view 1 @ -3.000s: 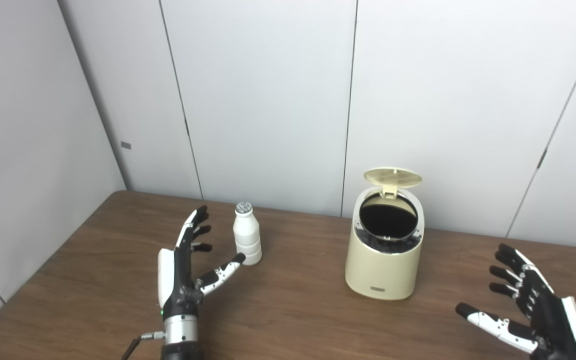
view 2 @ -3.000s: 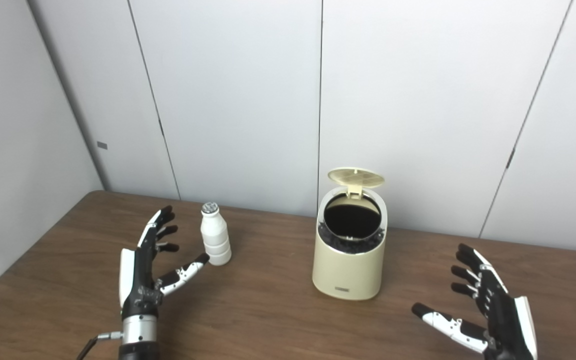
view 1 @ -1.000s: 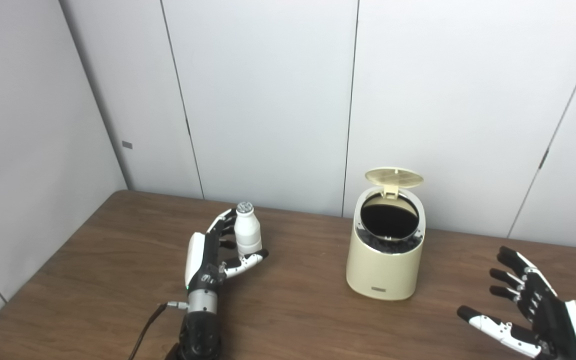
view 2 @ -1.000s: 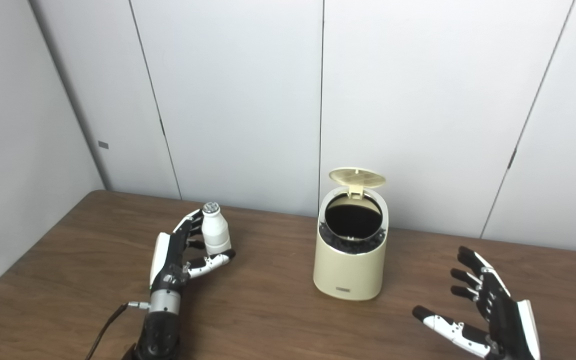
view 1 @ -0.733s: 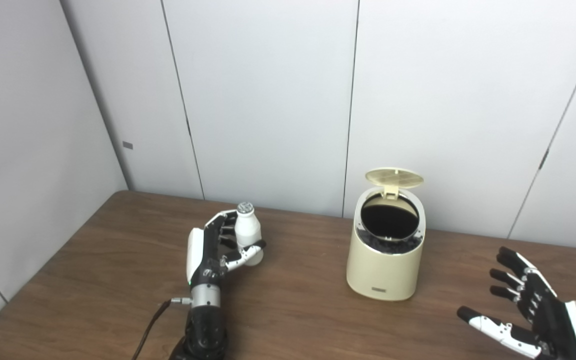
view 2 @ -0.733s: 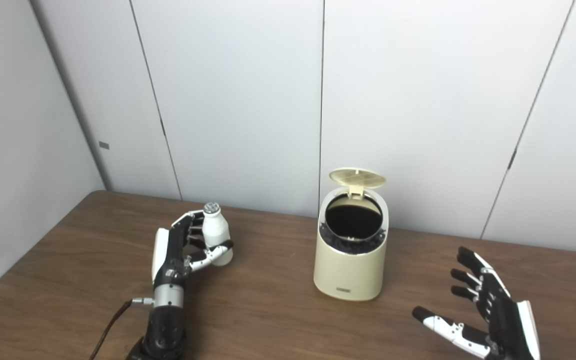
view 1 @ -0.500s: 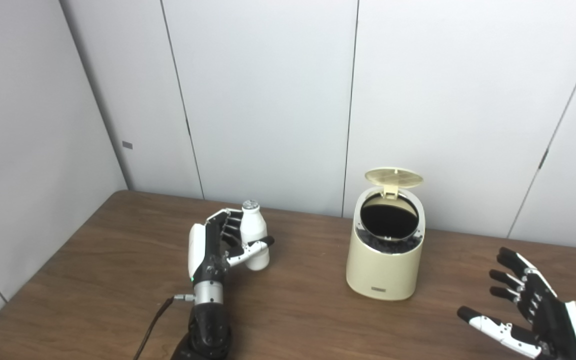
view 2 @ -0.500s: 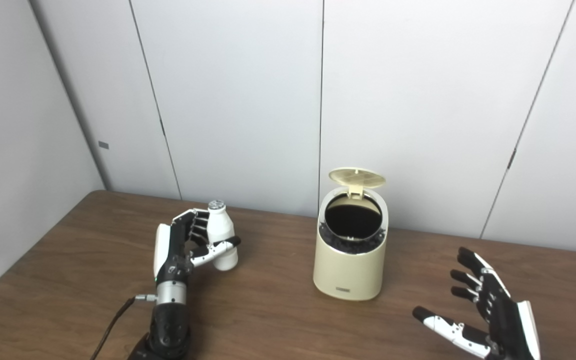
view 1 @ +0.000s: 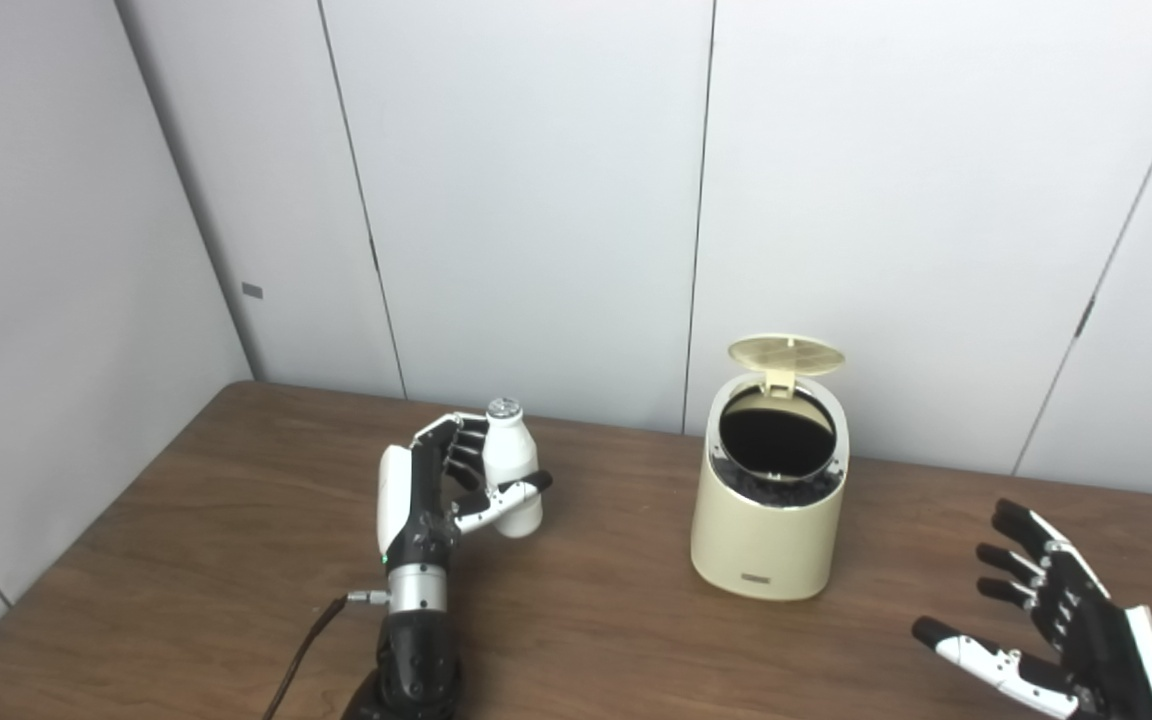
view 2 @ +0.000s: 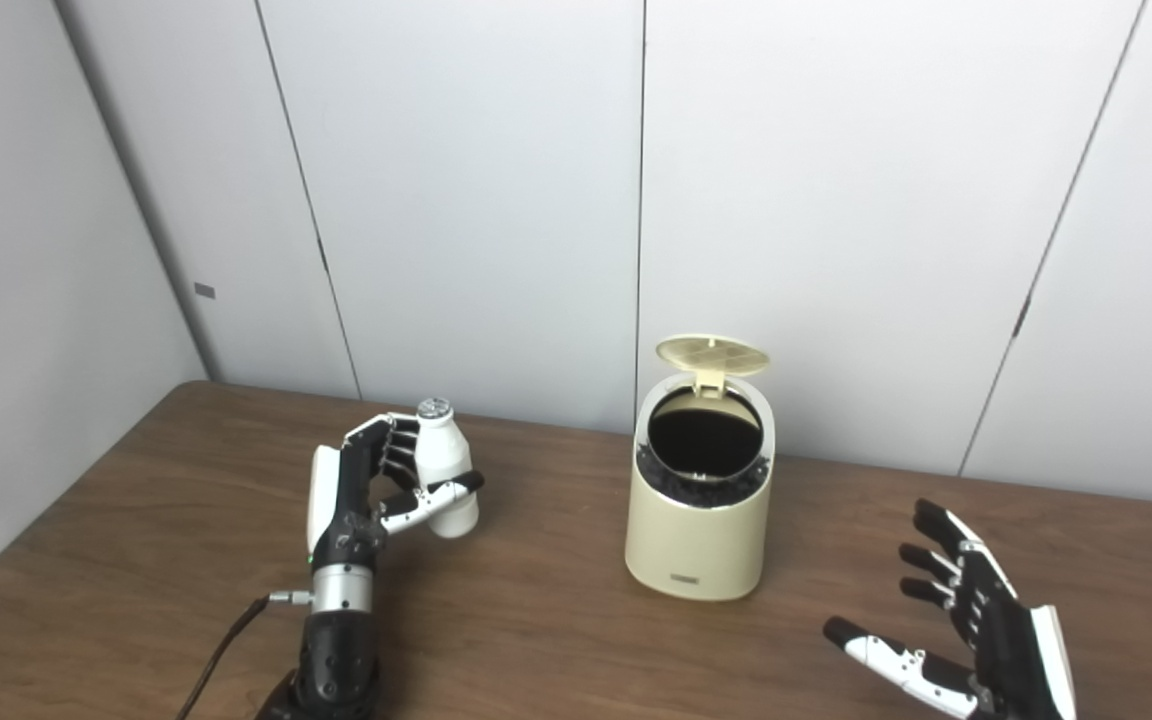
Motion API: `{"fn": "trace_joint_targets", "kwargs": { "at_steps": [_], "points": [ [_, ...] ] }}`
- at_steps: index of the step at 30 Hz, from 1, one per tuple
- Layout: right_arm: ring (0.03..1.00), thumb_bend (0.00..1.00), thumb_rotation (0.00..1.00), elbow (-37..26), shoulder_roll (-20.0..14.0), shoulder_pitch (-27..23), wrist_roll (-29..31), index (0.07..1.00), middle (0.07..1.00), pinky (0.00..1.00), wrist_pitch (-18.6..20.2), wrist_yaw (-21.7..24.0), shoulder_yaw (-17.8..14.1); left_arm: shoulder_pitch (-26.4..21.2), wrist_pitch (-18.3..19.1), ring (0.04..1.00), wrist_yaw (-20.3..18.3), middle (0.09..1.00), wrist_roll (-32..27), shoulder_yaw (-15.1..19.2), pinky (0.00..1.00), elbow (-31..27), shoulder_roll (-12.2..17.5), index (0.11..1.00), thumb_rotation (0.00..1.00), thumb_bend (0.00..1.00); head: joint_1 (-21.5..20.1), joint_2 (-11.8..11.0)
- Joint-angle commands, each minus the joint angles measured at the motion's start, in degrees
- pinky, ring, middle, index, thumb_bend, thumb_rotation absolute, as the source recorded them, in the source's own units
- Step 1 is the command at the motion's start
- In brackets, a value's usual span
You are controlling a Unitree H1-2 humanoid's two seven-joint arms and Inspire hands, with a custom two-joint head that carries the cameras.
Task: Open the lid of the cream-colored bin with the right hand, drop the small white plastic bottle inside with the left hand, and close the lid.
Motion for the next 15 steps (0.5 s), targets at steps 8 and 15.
{"fn": "trace_joint_targets", "kwargs": {
  "at_steps": [8, 15],
  "points": [
    [0.760, 0.72, 0.00, 3.0, -0.1, -2.6, -2.4, 0.829, 0.852, 0.66, -6.2, -1.7, 0.6, -1.4, -3.7, 0.432, -3.8, 0.490, -1.6, -2.0, 0.35, -8.4, -2.0, 0.495, 0.00, 0.50, -2.8, -1.3],
    [0.734, 0.73, 0.00, 5.5, 0.3, -2.9, -4.2, 0.819, 0.839, 0.63, -8.5, -2.9, 0.9, -4.0, -4.4, 0.433, -5.5, 0.488, -2.0, -3.1, 0.36, -11.6, -4.7, 0.493, 0.00, 0.50, -4.9, -2.2]
  ]
}}
